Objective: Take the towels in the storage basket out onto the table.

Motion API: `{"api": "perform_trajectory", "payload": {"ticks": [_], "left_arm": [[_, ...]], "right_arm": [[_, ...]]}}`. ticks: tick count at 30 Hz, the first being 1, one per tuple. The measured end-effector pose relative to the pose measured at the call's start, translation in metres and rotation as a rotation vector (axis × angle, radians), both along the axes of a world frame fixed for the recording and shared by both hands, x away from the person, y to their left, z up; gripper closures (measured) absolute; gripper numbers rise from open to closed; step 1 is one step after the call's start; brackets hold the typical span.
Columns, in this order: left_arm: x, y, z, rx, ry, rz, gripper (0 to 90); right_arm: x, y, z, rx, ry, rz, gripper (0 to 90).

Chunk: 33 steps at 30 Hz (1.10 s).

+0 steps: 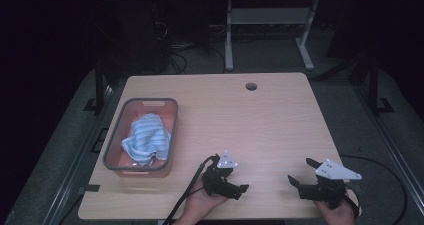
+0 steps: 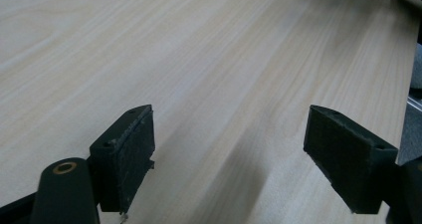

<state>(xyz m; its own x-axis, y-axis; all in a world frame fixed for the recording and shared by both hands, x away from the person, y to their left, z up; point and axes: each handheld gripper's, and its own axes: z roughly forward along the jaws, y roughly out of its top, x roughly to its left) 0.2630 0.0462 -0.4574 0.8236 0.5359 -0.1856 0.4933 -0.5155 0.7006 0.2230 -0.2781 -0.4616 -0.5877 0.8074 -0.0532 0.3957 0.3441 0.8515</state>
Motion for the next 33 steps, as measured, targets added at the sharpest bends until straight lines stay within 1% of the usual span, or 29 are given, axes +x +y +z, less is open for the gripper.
{"api": "perform_trajectory", "payload": {"ticks": [1,2,4,5,6,7,8,11,14,16,17,18,20,22,23,24,26,28,29,30,32,33], "left_arm": [[0.001,0.0,0.0,-0.001,-0.001,0.001,20.1],[0.002,0.0,0.001,-0.006,0.007,0.003,20.6],[0.004,0.001,0.002,-0.004,0.011,-0.002,21.1],[0.005,0.001,0.003,-0.01,0.017,0.006,21.1],[0.007,0.002,0.005,-0.004,0.019,-0.002,20.8],[0.011,0.004,0.012,-0.009,0.042,-0.002,20.0],[0.013,0.006,0.015,-0.017,0.044,-0.005,19.7],[0.022,0.011,0.033,-0.063,0.045,-0.004,19.8],[0.031,0.015,0.049,-0.065,0.039,-0.009,19.7],[0.039,0.018,0.061,-0.052,0.032,-0.006,19.9],[0.043,0.02,0.066,-0.036,0.026,-0.012,20.2],[0.047,0.022,0.071,-0.037,0.026,-0.012,20.2],[0.055,0.027,0.079,-0.058,0.05,-0.024,21.5],[0.058,0.029,0.082,-0.056,0.058,-0.031,22.2],[0.063,0.033,0.088,-0.039,0.058,-0.024,22.3],[0.066,0.035,0.091,-0.035,0.063,-0.023,22.5],[0.07,0.042,0.097,-0.048,0.068,-0.012,22.4],[0.072,0.046,0.099,-0.052,0.069,-0.008,22.4],[0.076,0.053,0.104,-0.059,0.068,0.009,22.4],[0.077,0.057,0.105,-0.065,0.069,0.019,22.4],[0.08,0.065,0.108,-0.064,0.072,0.037,22.5],[0.081,0.067,0.109,-0.055,0.069,0.047,22.5]], "right_arm": [[0.001,0.0,0.0,0.004,0.0,0.0,14.1],[0.001,-0.001,-0.001,0.003,0.003,-0.001,14.1],[0.002,-0.001,-0.001,0.001,0.003,0.0,14.1],[0.001,-0.001,-0.001,0.011,0.013,-0.009,14.1],[0.001,-0.001,0.0,0.004,0.0,-0.007,14.1],[0.001,-0.001,0.0,0.006,0.001,-0.009,14.1],[0.0,-0.001,0.0,0.005,0.003,-0.01,14.1],[-0.002,0.001,0.001,-0.004,-0.003,-0.01,14.1],[-0.003,0.002,0.002,-0.006,-0.006,-0.008,14.1],[-0.003,0.002,0.002,-0.005,-0.005,-0.008,14.1],[-0.003,0.002,0.002,-0.005,-0.004,-0.006,14.1],[-0.002,0.002,0.002,-0.007,-0.004,-0.006,14.1],[-0.002,0.002,0.002,-0.007,-0.007,-0.004,14.1],[-0.002,0.002,0.002,-0.005,-0.004,-0.005,14.1],[-0.002,0.002,0.003,-0.006,-0.005,-0.004,14.1],[-0.002,0.002,0.003,-0.005,-0.003,-0.006,14.1],[-0.003,0.002,0.003,-0.004,-0.003,-0.006,14.1],[-0.003,0.001,0.003,-0.004,0.0,-0.006,14.1],[-0.003,0.001,0.003,-0.003,-0.002,-0.006,14.1],[-0.003,0.0,0.003,-0.003,-0.002,-0.006,14.1],[-0.003,0.0,0.003,-0.004,-0.005,-0.007,14.1],[-0.003,0.0,0.003,-0.003,-0.005,-0.008,14.1]]}}
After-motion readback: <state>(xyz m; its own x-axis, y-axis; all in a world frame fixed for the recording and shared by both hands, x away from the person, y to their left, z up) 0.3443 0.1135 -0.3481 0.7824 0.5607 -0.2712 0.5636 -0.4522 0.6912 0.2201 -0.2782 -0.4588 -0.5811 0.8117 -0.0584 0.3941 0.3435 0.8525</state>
